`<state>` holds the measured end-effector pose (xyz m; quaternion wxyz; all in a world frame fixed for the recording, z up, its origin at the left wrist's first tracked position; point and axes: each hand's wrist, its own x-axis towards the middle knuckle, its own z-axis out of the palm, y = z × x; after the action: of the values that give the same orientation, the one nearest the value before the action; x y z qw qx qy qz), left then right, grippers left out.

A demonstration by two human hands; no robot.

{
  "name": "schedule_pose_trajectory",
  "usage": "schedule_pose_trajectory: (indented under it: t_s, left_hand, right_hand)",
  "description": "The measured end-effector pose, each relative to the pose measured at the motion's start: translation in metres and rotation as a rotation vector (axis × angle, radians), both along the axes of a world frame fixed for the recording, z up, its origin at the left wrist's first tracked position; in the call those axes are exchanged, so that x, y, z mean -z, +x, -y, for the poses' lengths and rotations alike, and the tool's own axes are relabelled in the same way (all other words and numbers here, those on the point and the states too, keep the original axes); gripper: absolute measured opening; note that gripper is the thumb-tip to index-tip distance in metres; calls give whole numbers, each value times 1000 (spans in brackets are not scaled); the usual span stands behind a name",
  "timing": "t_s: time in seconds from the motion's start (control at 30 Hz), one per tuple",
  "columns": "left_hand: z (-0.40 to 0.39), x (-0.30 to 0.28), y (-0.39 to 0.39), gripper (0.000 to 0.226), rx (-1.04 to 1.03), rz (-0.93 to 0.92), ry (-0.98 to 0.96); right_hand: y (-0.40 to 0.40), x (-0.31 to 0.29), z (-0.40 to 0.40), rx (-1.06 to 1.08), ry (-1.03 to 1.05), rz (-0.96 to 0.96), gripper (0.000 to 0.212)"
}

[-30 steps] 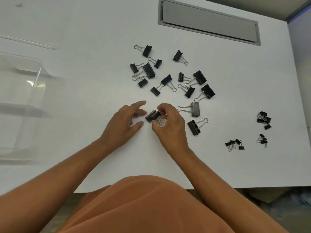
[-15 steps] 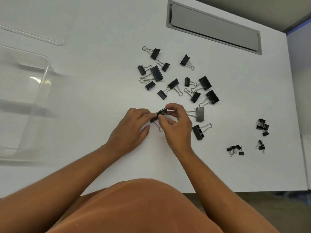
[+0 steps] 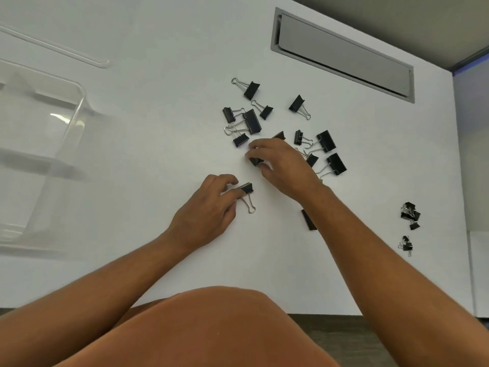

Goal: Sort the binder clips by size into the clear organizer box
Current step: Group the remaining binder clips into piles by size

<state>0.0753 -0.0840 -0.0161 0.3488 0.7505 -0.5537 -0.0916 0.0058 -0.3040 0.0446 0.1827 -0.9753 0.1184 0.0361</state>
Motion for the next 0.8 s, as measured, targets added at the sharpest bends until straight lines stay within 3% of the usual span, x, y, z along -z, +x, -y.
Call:
schedule_pose_trajectory:
  t_s: [0.17,0.3,0.4,0.53,0.6,0.67,0.8]
  left_hand:
    - [0,-2,1,30,-15,-76,-13]
    - [0,-14,7,33,-153,-368,-86]
    - [6,-27,20,33,-341,-640,-78]
    - [16,-36,42,74,-257,-1147,-13]
    - [17,-40,50,71,-265,-1128,-14]
    - [15,-43,56,51,-371,-1016,-8]
    - [12,-47,61,26,-438,-838,-7]
  right_hand:
    - [-4,9,-12,12,-57,11,28]
    - [-4,12,-29,170,7,21,25]
    - [6,-4,-45,520,325,119,28]
    - [30,-22,-73,751,776,274,24]
    - [37,-21,-84,832,934,298,22]
    - [41,-17,-91,882,982,276,23]
    - [41,-12,-89,791,794,183,28]
